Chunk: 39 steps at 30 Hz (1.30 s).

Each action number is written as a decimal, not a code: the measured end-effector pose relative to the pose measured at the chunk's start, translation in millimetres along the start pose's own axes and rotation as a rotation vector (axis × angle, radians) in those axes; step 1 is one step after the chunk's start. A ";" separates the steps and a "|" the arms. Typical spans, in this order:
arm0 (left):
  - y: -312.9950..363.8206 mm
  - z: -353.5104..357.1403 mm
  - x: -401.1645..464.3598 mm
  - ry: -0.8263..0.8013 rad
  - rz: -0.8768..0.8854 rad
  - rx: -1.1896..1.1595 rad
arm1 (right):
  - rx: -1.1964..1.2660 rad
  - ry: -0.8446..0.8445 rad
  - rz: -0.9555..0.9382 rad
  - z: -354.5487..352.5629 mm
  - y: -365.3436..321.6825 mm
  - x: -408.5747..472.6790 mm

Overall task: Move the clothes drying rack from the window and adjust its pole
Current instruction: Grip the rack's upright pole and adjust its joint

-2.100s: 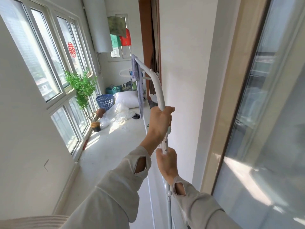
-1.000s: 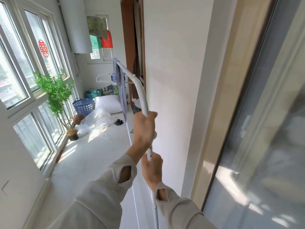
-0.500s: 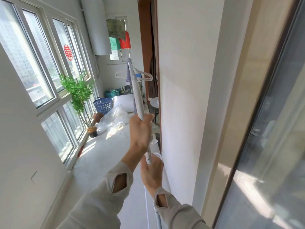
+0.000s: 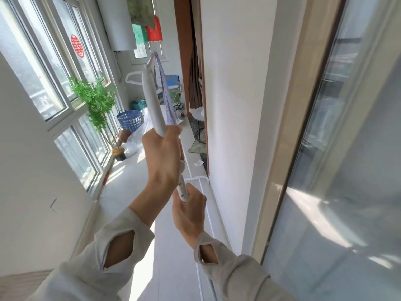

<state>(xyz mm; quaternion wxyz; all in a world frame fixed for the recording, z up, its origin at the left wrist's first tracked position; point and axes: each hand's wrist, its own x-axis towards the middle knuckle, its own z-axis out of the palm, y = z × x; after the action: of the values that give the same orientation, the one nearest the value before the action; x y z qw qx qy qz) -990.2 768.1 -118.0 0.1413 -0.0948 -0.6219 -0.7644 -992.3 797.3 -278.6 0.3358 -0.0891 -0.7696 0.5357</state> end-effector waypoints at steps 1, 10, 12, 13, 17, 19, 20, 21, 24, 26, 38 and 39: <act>3.8 -1.6 -6.5 -0.007 0.008 0.000 | -0.003 0.017 -0.007 -3.6 -2.5 -5.7; 22.7 -20.6 -48.4 0.093 0.051 0.075 | 0.031 0.032 -0.025 -11.8 -19.8 -50.4; 24.8 -21.5 -52.9 0.103 0.051 0.065 | 0.031 0.030 -0.031 -10.6 -18.5 -53.0; 25.2 -22.6 -53.1 0.098 0.045 0.056 | 0.033 0.037 -0.032 -9.5 -18.2 -53.0; 24.2 -18.3 -40.8 0.000 0.022 0.072 | 0.026 0.081 0.006 -6.0 -15.8 -41.1; 22.9 -11.3 -31.4 -0.051 0.002 0.092 | 0.012 0.098 0.044 -6.0 -14.0 -30.0; 21.4 -6.5 -26.7 -0.073 -0.007 0.092 | 0.005 0.116 0.065 -6.9 -13.0 -23.7; 18.9 -2.5 -23.0 -0.094 -0.014 0.088 | -0.003 0.138 0.078 -7.8 -11.6 -19.0; 11.9 8.9 -18.0 -0.175 -0.030 0.056 | -0.015 0.199 0.097 -12.5 -6.1 -11.9; 8.7 14.5 -20.0 -0.223 -0.050 0.024 | -0.009 0.226 0.115 -17.0 -2.2 -11.6; 2.8 11.0 -28.3 -0.377 -0.089 -0.076 | -0.028 0.282 0.072 -25.6 -3.4 -24.7; 2.5 8.9 -25.9 -0.387 -0.089 -0.071 | -0.041 0.282 0.077 -24.0 -3.3 -24.2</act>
<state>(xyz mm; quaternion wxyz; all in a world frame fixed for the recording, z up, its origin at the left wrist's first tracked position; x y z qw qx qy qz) -965.3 778.9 -122.2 -0.0183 -0.2174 -0.6138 -0.7587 -958.5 802.3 -281.1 0.4180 -0.1995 -0.7215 0.5147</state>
